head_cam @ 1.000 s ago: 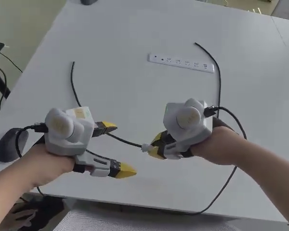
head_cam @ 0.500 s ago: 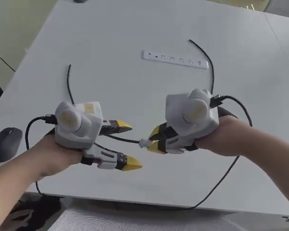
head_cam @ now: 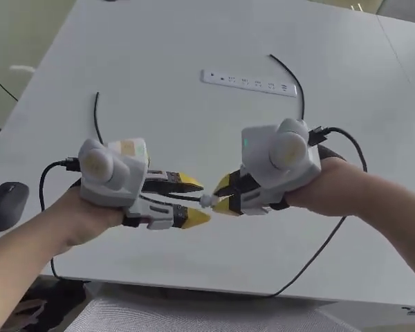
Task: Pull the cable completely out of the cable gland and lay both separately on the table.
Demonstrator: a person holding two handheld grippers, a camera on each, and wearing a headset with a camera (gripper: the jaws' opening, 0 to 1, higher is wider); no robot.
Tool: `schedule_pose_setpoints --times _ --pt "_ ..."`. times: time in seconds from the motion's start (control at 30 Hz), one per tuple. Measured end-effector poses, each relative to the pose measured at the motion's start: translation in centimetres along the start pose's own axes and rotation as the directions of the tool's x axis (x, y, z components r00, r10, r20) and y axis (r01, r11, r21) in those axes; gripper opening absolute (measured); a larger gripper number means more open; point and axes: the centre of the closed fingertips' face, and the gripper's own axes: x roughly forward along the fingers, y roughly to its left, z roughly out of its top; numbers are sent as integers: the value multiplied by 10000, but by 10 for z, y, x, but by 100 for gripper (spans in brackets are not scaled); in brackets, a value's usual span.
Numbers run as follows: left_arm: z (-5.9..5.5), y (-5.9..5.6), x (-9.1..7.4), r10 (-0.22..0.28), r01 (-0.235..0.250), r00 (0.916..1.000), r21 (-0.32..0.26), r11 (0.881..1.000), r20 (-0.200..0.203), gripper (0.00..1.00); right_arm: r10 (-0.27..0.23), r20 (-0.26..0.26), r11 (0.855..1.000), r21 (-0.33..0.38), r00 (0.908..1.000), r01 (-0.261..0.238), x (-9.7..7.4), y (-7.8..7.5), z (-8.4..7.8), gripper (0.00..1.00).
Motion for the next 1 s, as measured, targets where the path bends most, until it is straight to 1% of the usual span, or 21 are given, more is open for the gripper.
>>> schedule_pose_setpoints --times 0.13,0.23,0.3,0.4,0.6,0.83,0.9,1.0 --pt "1 -2 0 -161 161 9999 -114 9998 24 24 0 -57 9995 -325 10000 -1 -1 1 1 6" --pt "0 -2 -1 -240 240 9997 -53 9997 -37 19 26 -20 9992 -394 10000 -27 -1 1 2 6" --pt "1 -3 -2 -284 284 9996 -83 9996 4 16 47 -10 9989 -460 10000 -48 -1 2 1 6" --pt "2 -3 -2 -333 334 9994 -163 9993 36 17 3 1 9976 -685 10000 -3 -2 2 2 6" --pt "5 -5 -1 -356 361 9993 -309 9989 139 21 -118 26 9937 -1118 9999 120 -3 1 0 6" --pt "7 -5 1 -356 360 9992 -231 9991 205 16 -104 93 9921 -1253 9999 115 -4 3 -1 6" --pt "9 -6 1 -369 378 9990 -351 9987 257 16 -142 124 9898 -1417 9998 158 -5 4 -1 6" --pt "9 -6 1 -404 411 9988 -256 9988 261 16 -162 180 9909 -1335 9997 185 -5 4 -1 6"
